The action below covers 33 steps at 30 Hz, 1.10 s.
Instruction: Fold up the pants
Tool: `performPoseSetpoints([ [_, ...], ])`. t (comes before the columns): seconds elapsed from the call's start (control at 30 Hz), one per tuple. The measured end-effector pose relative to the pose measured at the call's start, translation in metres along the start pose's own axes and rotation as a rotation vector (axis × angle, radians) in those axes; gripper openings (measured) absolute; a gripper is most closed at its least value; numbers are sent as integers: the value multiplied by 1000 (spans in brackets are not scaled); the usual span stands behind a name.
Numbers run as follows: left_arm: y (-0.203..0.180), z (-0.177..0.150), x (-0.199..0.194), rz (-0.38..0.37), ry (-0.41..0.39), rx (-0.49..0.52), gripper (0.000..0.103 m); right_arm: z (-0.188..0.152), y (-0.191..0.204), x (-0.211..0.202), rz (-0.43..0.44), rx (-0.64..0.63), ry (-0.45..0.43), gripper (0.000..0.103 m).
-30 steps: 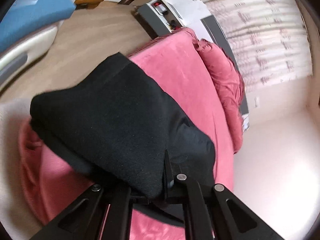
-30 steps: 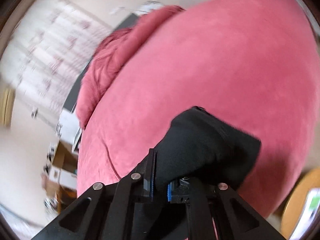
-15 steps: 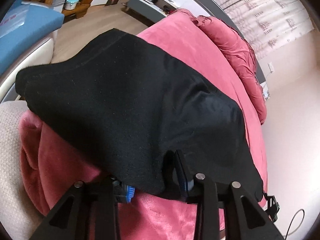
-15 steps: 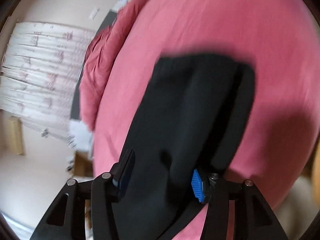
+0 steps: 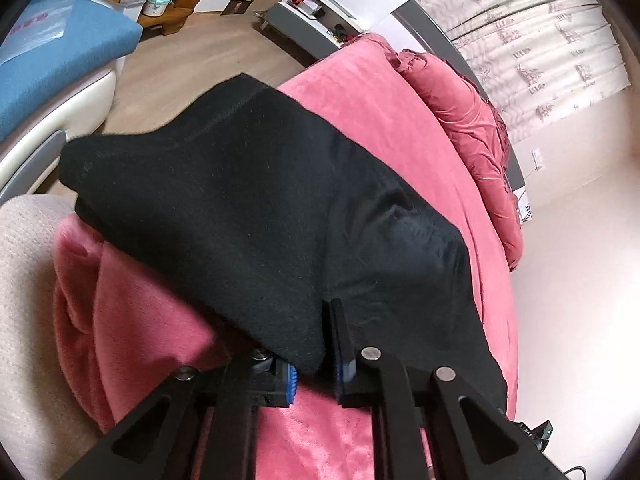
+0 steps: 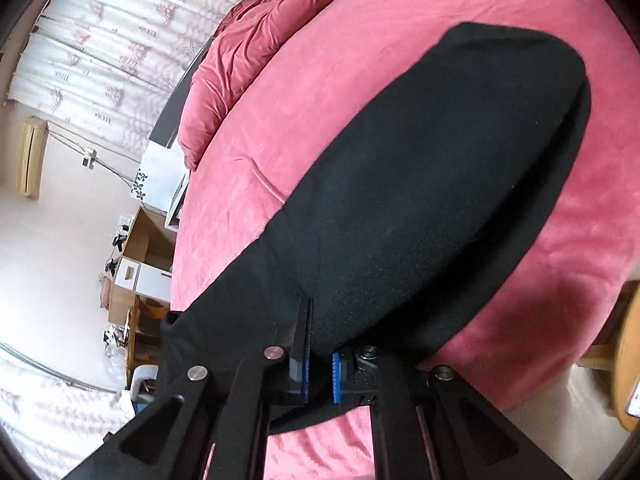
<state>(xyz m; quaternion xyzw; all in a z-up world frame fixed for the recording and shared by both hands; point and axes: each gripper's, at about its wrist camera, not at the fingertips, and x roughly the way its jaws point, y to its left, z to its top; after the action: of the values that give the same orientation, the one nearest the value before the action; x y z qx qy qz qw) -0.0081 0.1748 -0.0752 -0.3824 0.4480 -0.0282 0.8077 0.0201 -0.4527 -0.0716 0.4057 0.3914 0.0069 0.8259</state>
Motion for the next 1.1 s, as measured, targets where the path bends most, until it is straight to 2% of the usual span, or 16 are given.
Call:
performPoseSetpoints([
  [0.07, 1, -1, 1, 21, 13, 22, 12, -5, -13, 8, -86, -20, 45, 10],
  [0.13, 5, -4, 0, 36, 27, 21, 12, -13, -19, 17, -121, -2, 72, 14],
  [0.2, 7, -5, -5, 59, 35, 19, 17, -15, -20, 14, -122, 11, 38, 17],
  [0.27, 7, -6, -13, 85, 24, 41, 23, -16, -17, 7, -151, 14, 6, 31],
  [0.3, 6, -7, -20, 104, 13, 58, 26, -17, -17, -1, -174, 12, -19, 33],
  [0.37, 3, -9, -39, 132, -35, 94, 26, -23, -18, -20, -296, 4, -88, 38],
  [0.43, -2, -11, -58, 144, -120, 130, 27, -25, -8, -34, -377, -5, -164, 38],
  [0.47, -6, -13, -70, 159, -172, 153, 29, -27, -3, -41, -401, -18, -198, 38],
  [0.53, -12, -12, -80, 160, -227, 175, 31, -30, 11, -48, -430, -68, -245, 38],
  [0.6, -19, -9, -81, 139, -250, 194, 34, -32, 35, -44, -433, -151, -253, 39],
  [0.7, -38, -3, -61, 102, -209, 245, 35, -35, 66, -30, -328, -263, -189, 44],
  [0.77, -52, 1, -39, 77, -163, 279, 36, -37, 95, -6, -218, -330, -115, 49],
  [0.93, -86, 8, 19, 89, -58, 349, 37, -39, 186, 79, 29, -494, 127, 54],
  [1.03, -99, 11, 38, 106, -25, 373, 38, -44, 240, 130, 115, -574, 215, 58],
  [1.07, -101, 11, 41, 103, -25, 377, 41, -45, 254, 145, 136, -586, 246, 63],
  [1.1, -103, 12, 44, 102, -22, 382, 44, -46, 264, 157, 151, -592, 271, 63],
])
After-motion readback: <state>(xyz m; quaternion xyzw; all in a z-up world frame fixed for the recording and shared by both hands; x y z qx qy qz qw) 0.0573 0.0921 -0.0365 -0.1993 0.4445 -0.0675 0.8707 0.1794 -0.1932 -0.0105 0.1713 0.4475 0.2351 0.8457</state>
